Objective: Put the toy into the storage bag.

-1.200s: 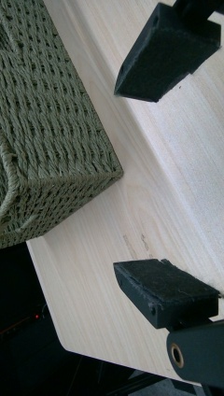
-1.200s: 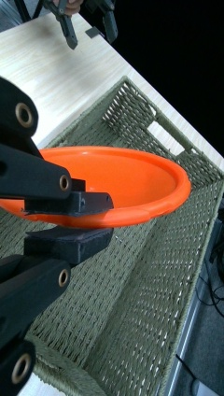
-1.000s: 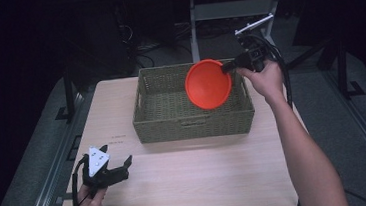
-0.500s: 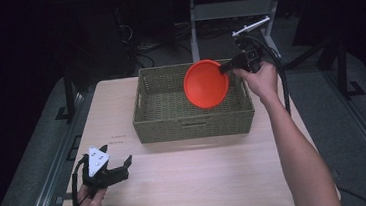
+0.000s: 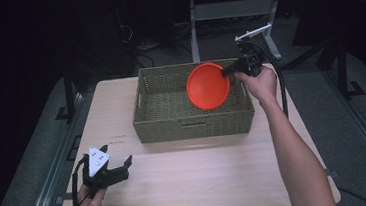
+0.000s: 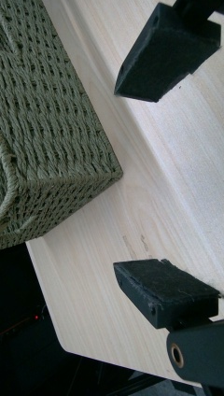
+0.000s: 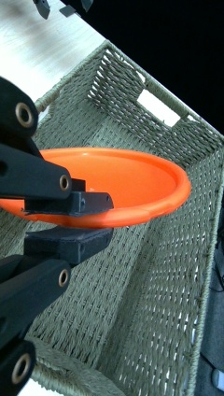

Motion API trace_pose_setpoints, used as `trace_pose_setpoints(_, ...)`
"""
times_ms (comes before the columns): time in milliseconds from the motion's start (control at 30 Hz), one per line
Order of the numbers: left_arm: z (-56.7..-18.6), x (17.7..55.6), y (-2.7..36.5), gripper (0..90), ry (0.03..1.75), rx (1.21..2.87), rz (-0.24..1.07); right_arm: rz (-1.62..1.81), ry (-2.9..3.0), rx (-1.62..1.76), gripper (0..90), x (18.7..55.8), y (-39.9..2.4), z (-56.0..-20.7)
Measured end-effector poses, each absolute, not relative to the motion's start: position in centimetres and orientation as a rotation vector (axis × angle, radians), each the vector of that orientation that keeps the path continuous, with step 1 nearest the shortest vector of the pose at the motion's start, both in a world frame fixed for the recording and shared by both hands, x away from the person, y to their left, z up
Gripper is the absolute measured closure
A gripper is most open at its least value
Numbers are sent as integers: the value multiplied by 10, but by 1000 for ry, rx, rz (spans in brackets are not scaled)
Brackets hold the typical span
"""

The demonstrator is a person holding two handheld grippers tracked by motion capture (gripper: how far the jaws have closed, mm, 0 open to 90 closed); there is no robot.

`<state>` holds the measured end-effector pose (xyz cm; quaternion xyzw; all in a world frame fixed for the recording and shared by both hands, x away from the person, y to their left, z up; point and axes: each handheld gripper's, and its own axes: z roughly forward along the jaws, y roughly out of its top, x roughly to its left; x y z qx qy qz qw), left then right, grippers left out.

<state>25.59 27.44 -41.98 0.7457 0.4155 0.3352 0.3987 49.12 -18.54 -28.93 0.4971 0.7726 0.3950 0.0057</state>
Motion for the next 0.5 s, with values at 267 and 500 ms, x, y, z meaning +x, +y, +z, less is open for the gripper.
trace_pose_setpoints(267, -420, 256, 274, 128, 1047, 1891, 847, 1226, 2414, 1577, 819, 494, -187, -299)
trace_pose_setpoints(500, -420, 256, 274, 128, 1052, 1886, 848, 1230, 2407, 1604, 818, 496, -190, -306)
